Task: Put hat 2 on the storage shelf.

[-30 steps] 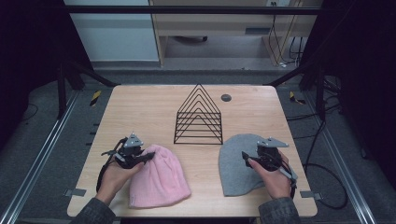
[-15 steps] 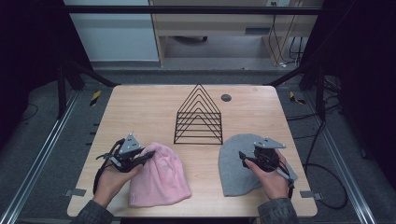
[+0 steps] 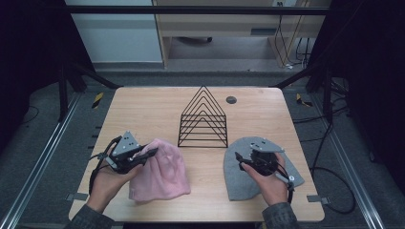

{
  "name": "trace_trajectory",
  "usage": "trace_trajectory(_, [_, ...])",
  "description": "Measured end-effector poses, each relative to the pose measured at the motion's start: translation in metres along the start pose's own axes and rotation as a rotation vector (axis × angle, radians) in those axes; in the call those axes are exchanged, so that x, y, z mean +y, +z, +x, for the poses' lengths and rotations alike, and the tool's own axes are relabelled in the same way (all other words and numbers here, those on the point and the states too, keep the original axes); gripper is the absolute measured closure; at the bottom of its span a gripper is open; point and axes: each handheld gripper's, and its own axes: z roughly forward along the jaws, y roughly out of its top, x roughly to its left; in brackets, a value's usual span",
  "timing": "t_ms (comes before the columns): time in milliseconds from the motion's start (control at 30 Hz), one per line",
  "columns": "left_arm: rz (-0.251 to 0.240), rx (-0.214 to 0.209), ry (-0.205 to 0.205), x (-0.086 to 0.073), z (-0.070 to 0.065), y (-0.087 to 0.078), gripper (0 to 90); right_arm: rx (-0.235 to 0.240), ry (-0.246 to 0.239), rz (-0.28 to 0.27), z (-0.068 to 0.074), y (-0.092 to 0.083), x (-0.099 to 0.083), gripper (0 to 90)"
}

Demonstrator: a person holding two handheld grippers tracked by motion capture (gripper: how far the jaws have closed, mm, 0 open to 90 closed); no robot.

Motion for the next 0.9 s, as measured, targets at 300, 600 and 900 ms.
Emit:
trace_trajectory(300, [-0.001, 0.032, 0.082, 0.042, 0.01, -0.007, 75.4, 0.135, -0.151, -0.031, 0.054, -0.002, 0.039, 34.3])
trace_trajectory(600, [-0.06, 0.04, 0.047, 0.078, 0.04, -0.013, 75.1, 0.265, -0.234, -0.035, 0.096, 0.01, 0.068, 39.6])
trace_trajectory(900, [-0.161, 0.03, 0.005, 0.118, 0.052, -0.041, 74.7, 0.346, -0.233, -0.036, 0.122, 0.04, 0.1, 41.8])
